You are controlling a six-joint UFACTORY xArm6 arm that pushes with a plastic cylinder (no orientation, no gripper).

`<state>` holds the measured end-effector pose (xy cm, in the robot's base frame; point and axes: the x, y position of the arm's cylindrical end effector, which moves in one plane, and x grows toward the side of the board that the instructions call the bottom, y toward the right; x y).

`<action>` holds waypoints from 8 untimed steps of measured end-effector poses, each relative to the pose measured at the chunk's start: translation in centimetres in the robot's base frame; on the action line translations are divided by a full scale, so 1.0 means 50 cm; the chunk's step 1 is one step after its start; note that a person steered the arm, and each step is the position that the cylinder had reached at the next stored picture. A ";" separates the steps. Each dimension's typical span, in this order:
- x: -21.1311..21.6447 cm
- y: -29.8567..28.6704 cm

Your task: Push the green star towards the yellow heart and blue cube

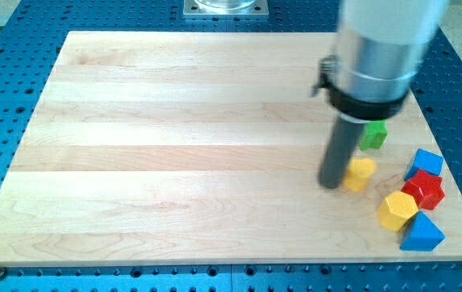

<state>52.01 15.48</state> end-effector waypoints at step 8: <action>-0.157 0.069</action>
<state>44.14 18.95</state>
